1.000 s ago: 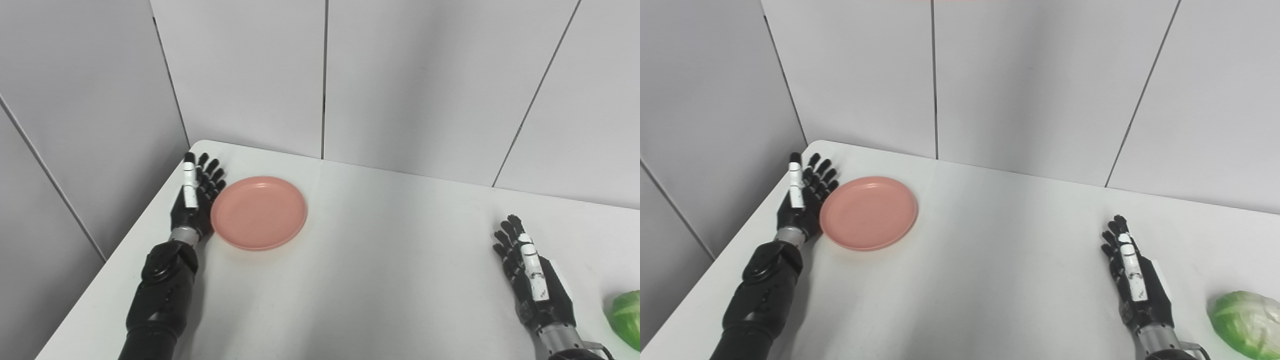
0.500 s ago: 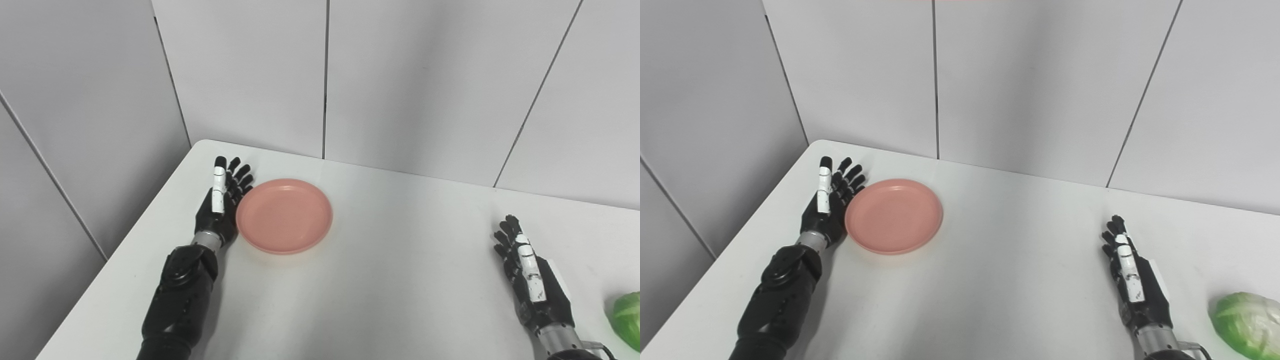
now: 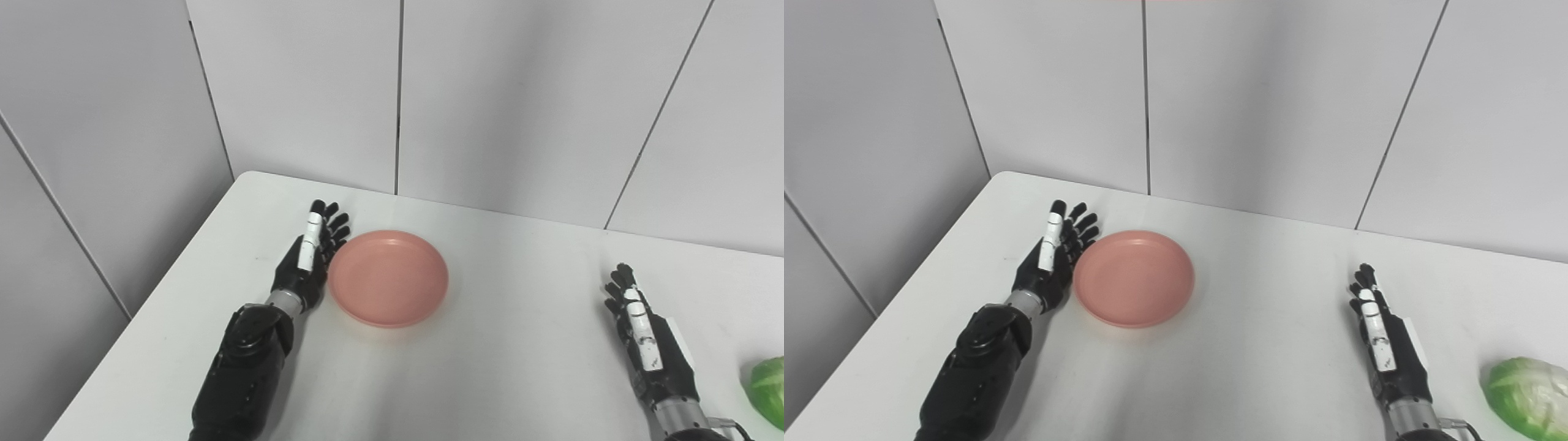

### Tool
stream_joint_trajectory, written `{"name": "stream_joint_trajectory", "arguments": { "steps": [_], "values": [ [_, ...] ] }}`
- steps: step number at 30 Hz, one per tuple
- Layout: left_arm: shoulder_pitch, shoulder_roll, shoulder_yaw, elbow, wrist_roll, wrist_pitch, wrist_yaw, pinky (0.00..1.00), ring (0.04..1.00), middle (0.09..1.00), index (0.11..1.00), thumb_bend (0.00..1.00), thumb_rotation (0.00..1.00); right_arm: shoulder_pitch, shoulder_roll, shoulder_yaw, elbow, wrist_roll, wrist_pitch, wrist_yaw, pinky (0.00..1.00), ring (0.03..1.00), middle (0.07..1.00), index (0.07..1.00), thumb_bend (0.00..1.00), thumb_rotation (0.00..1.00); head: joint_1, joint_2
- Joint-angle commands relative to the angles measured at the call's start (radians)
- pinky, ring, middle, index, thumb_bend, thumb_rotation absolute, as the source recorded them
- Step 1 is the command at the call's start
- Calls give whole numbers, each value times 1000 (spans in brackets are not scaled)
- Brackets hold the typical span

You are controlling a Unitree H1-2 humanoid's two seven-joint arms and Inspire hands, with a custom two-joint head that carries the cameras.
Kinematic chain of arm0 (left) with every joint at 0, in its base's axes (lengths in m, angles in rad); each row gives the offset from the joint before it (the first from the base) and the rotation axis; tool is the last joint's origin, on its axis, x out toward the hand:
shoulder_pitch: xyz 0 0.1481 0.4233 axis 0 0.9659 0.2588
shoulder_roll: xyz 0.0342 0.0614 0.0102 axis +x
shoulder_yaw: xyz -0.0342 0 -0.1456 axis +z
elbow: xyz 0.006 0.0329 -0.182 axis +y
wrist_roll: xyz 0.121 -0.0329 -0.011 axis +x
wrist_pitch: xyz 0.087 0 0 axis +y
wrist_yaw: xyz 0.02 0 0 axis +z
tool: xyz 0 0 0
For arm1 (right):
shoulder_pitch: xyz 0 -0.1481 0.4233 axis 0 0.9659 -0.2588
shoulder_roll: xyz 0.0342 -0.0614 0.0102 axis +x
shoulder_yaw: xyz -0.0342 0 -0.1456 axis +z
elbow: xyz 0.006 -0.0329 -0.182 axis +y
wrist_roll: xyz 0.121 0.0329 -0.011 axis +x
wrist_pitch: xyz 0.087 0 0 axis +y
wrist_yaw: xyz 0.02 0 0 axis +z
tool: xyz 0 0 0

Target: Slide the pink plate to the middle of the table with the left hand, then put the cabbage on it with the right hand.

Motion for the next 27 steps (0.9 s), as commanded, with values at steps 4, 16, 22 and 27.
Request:
{"name": "stream_joint_trajectory", "arguments": {
  "steps": [4, 16, 22, 27],
  "values": [
    [13, -42, -63, -67, 31, 55, -28, 1000, 1000, 997, 998, 830, 1000, -6, 6, 3, 9, 1, -16, -2, 1000, 1000, 1000, 1000, 305, 1000, -21, 3],
    [38, -128, -128, -31, 131, -30, 4, 1000, 990, 989, 989, 765, 1000, -2, 14, 9, 8, -23, -17, -22, 1000, 1000, 1000, 1000, 351, 1000, -53, 13],
    [43, -163, -140, -7, 137, -39, 3, 1000, 995, 995, 1000, 759, 1000, -2, 17, 14, 3, -32, -1, -29, 1000, 1000, 1000, 1000, 362, 1000, -85, 19],
    [49, -175, -160, 30, 139, -73, -13, 1000, 992, 1000, 1000, 779, 1000, 0, 19, 21, 2, -47, -5, -36, 1000, 1000, 1000, 1000, 358, 1000, -101, 22]
  ]
}}
